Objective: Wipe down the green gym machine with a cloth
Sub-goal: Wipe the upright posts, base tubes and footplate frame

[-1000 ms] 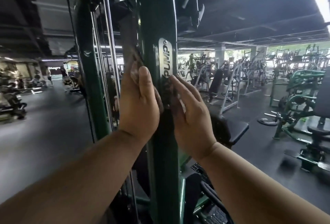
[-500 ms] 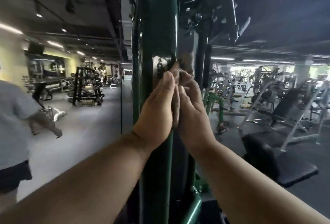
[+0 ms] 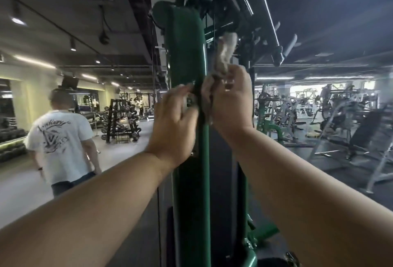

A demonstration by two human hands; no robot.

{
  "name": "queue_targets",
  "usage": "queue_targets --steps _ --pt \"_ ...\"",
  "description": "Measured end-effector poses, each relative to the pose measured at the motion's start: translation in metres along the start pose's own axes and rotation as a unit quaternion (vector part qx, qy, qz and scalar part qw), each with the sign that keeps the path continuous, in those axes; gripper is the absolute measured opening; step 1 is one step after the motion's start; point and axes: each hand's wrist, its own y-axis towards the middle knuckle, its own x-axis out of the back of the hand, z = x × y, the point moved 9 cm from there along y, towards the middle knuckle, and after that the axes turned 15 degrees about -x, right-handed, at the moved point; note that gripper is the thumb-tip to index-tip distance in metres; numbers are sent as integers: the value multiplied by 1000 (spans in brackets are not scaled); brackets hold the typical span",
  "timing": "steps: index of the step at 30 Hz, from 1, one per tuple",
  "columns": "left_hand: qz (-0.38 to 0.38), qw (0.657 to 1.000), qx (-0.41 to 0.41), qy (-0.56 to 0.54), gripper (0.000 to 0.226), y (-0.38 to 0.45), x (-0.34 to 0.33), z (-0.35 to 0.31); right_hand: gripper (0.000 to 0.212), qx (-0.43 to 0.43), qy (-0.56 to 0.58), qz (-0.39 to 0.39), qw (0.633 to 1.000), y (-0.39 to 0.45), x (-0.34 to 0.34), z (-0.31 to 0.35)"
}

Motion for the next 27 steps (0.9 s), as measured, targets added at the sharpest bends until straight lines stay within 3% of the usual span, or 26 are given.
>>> queue_targets --steps 3,7,16,22,27 --pt "-63 987 150 -12 44 -3 17 42 49 63 -132 89 985 -20 -42 -5" --pt "-27 982 177 -54 20 3 4 56 77 16 -100 133 986 -24 -64 -24" --pt "-52 988 139 -42 15 -9 0 55 53 129 -188 119 966 69 -96 70" --pt "-97 985 121 -80 25 -11 -4 64 44 126 -49 110 985 29 -72 19" --pt "-119 978 140 -95 22 -10 -6 72 49 125 -73 111 983 -48 -59 -57"
